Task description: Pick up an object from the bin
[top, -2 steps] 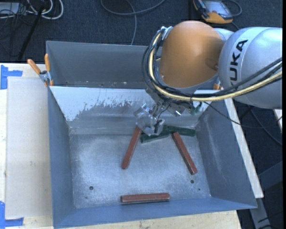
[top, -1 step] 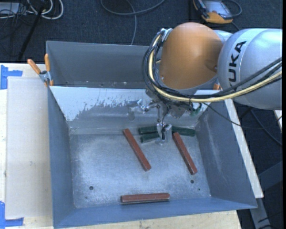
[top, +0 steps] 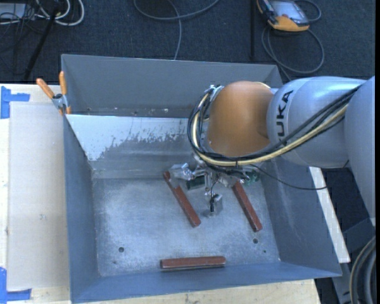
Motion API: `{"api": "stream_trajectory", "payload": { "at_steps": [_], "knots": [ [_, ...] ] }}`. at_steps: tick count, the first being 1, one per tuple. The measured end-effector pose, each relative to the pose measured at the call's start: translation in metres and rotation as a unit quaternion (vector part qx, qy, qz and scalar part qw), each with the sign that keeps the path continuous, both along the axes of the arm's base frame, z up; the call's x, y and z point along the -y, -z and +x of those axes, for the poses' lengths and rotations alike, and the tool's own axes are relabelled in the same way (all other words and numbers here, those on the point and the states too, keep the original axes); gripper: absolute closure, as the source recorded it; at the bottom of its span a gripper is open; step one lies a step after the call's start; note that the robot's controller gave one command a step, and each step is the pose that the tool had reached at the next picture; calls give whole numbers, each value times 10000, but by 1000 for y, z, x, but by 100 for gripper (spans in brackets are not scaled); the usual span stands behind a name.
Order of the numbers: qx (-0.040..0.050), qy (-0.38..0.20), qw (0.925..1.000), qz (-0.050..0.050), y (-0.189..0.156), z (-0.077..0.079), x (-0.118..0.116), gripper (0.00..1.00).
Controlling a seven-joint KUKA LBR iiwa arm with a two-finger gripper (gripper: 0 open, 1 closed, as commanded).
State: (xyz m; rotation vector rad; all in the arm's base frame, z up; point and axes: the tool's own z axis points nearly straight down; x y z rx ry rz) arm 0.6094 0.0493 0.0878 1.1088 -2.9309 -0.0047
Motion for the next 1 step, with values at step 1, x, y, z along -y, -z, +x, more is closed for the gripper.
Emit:
{"api": "stream_trajectory", "payload": {
  "at_steps": [1],
  "knots": [
    [28,-2096,9778,20,19,-4,-43,0]
  ]
}}
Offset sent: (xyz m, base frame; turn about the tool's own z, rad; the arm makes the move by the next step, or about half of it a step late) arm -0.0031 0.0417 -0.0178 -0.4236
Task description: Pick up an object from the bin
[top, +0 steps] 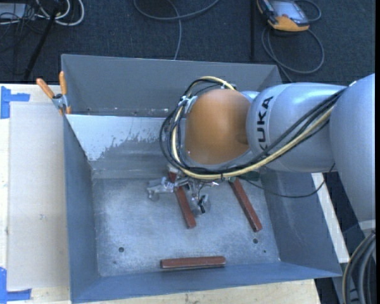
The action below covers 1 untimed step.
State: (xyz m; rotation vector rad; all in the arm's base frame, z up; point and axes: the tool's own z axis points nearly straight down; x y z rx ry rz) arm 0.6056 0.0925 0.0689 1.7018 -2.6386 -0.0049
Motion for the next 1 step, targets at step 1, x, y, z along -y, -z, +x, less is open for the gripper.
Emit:
{"api": "stream_trajectory", "payload": {
  "at_steps": [1],
  "knots": [
    [7,22,10000,3,-1,1,1,100]
  ]
}}
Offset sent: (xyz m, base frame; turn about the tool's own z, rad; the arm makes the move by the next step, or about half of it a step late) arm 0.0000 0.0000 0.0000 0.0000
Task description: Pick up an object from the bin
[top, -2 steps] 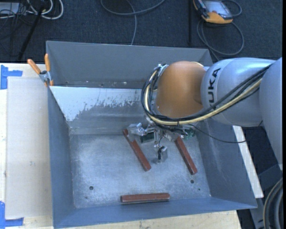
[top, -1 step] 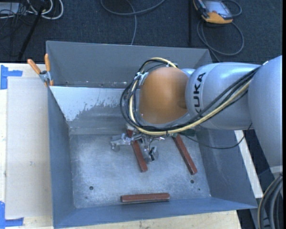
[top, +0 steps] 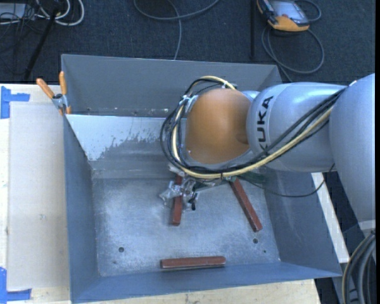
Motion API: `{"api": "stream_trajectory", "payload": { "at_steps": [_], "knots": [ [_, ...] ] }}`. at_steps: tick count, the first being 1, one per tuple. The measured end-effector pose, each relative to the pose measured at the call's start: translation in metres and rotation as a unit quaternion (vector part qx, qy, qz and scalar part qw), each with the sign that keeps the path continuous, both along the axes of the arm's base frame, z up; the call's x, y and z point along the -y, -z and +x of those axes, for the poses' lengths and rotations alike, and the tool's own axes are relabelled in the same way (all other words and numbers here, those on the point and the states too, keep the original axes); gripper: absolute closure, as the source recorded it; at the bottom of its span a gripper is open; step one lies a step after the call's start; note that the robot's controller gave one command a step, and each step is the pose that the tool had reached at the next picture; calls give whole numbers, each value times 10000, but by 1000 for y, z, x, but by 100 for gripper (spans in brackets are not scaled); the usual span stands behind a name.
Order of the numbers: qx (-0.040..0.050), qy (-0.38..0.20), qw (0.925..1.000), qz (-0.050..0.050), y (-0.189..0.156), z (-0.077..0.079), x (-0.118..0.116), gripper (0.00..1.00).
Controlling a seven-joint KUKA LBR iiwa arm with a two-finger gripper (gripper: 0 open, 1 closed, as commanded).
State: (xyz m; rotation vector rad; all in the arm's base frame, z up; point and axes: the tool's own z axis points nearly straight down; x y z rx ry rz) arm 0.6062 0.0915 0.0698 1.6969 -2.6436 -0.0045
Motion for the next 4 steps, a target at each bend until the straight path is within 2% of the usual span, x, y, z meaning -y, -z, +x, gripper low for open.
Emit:
{"api": "stream_trajectory", "payload": {
  "at_steps": [1,2,3,4],
  "knots": [
    [46,-972,9953,2,-135,-21,-13,100],
    [-34,691,9976,-2,-69,-89,-69,100],
    [-1,705,9975,-9,-71,-86,-67,0],
    [-13,2264,9740,-22,-34,-93,-11,0]
  ]
}}
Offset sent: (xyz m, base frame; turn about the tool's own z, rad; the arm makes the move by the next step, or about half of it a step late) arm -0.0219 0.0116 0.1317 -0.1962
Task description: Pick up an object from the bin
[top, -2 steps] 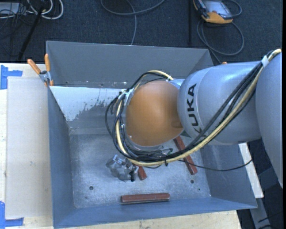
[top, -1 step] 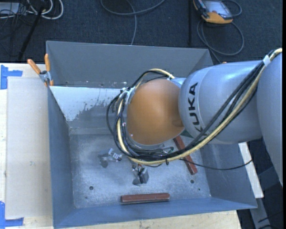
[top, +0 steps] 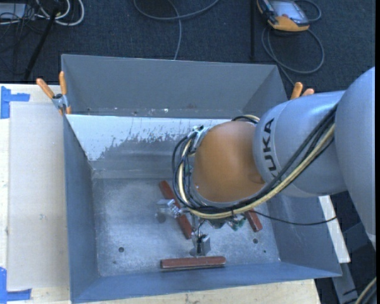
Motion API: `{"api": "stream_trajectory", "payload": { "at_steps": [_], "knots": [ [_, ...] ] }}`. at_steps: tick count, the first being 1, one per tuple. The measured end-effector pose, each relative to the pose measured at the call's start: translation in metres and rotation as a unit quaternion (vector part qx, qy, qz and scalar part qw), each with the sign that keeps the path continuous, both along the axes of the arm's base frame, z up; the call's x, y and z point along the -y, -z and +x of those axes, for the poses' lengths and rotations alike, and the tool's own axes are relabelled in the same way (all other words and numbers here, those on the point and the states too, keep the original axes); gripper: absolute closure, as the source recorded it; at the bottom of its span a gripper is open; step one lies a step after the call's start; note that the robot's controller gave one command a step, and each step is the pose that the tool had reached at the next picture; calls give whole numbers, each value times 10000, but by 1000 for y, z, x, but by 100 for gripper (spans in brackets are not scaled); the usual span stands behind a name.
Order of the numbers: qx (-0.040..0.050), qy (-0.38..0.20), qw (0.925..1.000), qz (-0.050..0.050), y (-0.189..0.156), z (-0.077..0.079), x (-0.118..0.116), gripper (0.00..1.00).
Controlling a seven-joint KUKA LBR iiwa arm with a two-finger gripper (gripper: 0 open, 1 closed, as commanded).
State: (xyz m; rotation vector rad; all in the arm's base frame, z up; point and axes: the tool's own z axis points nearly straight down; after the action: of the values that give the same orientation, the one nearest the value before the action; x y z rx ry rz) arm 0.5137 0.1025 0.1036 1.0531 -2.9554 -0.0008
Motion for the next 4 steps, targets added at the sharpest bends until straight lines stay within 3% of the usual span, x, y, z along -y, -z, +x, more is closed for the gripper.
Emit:
{"api": "stream_trajectory", "payload": {
  "at_steps": [1,2,3,4],
  "knots": [
    [51,26,10000,7,-15,81,19,0],
    [19,-2805,9598,22,27,105,-5,0],
    [18,-2776,9607,24,26,106,-3,100],
    [41,-5445,8387,23,-70,91,-32,100]
  ]
}}
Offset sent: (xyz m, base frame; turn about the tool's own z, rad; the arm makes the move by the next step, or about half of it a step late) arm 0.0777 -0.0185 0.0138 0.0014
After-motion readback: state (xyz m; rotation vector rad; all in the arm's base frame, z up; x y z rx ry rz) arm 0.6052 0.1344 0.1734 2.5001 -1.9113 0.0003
